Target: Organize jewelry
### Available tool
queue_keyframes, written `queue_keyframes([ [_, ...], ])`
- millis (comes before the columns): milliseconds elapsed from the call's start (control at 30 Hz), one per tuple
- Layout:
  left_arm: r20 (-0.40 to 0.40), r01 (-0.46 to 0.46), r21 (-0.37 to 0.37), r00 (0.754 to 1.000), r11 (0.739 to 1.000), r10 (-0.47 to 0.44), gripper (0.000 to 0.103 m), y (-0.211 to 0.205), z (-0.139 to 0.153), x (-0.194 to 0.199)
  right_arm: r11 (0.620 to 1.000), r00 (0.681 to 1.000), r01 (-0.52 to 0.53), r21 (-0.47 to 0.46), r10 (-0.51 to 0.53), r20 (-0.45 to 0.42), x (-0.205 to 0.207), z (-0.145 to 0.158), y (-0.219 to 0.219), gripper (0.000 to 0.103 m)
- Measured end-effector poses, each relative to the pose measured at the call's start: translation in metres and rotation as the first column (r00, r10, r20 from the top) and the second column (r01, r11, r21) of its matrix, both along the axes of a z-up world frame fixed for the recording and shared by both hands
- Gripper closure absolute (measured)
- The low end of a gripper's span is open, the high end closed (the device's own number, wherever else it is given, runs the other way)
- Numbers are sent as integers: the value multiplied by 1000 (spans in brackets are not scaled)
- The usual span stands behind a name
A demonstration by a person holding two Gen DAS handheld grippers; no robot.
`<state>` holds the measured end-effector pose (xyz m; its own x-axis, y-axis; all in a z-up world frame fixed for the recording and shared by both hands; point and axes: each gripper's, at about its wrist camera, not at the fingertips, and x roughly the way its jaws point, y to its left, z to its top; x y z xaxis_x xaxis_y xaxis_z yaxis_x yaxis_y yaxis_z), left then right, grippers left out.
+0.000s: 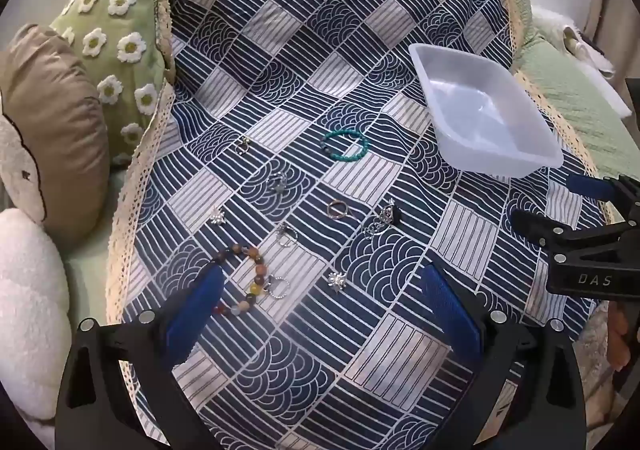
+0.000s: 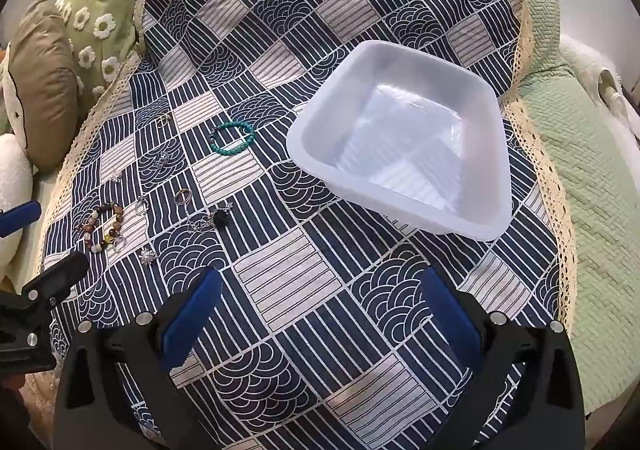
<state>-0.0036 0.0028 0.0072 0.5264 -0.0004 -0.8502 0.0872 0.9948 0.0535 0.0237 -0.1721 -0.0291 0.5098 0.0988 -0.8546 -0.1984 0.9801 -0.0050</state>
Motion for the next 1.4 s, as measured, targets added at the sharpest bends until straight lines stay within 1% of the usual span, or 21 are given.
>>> queue_keyframes([
  [700, 1, 10, 5, 1000, 1000, -10, 8, -1, 1, -1, 1000, 1000, -4, 0, 4, -3, 0, 0, -1, 4],
  [933, -1, 12, 4, 1000, 1000, -12, 8, 4, 0, -3, 1000, 1000, -14, -8, 14, -2, -1, 1, 0, 4],
  [1100, -4, 13, 2, 1000, 1000, -13, 8, 8, -1, -4, 999, 999, -31, -38, 32, 15, -2, 4, 3, 4],
  [1400, -14, 2, 5, 1000, 1000, -2, 8, 22, -5, -9, 998, 999, -45, -39, 46, 11, -1, 4, 4, 4],
])
